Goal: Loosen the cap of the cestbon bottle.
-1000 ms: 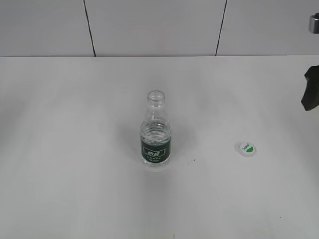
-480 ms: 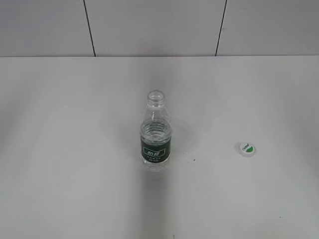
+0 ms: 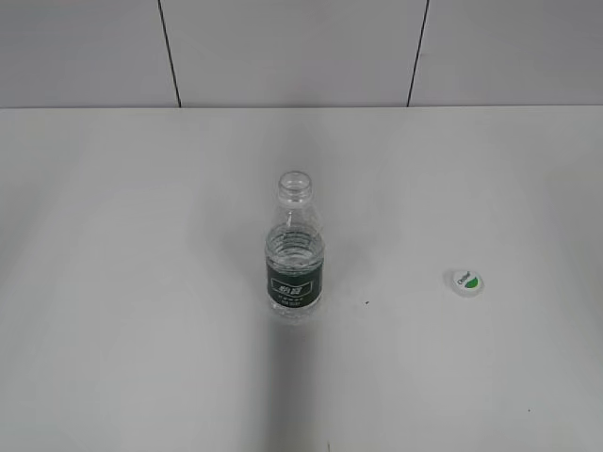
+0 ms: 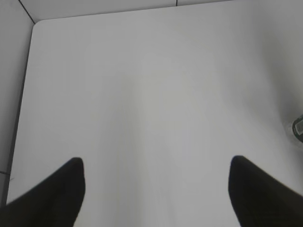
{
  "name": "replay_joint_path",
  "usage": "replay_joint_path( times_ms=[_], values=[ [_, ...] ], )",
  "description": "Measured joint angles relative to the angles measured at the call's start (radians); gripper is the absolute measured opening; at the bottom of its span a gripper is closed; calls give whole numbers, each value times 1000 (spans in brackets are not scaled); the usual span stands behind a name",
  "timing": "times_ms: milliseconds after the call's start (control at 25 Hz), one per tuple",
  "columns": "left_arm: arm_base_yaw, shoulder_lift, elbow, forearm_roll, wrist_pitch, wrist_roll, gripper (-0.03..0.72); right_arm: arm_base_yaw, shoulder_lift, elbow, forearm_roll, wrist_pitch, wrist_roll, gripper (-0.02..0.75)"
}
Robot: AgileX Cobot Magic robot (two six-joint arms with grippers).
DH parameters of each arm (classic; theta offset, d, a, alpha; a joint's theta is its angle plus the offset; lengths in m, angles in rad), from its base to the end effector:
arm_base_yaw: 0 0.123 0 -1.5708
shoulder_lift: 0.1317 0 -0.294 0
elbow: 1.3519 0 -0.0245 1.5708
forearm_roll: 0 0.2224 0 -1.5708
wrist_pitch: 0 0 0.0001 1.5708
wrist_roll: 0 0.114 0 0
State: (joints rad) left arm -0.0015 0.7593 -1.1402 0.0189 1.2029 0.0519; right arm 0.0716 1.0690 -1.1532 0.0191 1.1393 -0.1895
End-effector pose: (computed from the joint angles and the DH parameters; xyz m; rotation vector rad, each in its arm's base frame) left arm 0.0871 0.0019 0.3974 0.0604 2.3051 0.0496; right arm 0.1726 0.0144 0.3652 -0.3272 2.5174 -0.0214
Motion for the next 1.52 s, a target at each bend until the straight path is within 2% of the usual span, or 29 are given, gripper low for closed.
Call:
replay_joint_path(
  times_ms=[240,480,680,840,1080,1240,1520],
  values=[
    [0,-237,192,7,-36,11,559,0,-120,21,0,8,0,589],
    [0,-466,399,6,-87,28,559,0,-284,111,-1,4,0,589],
    [0,-585,503,-30,-118,70,559,0,-378,208,-2,0,0,589],
    [0,-659,536,-81,-127,92,559,0,-463,279,-4,-2,0,589],
    [0,-762,559,-93,-130,103,559,0,-608,373,-6,-19,0,589],
    [0,-765,611,-92,-126,104,533,0,-698,414,-8,-22,0,589],
    [0,-765,615,-91,-125,104,489,0,-852,447,-9,-20,-1,589]
  ],
)
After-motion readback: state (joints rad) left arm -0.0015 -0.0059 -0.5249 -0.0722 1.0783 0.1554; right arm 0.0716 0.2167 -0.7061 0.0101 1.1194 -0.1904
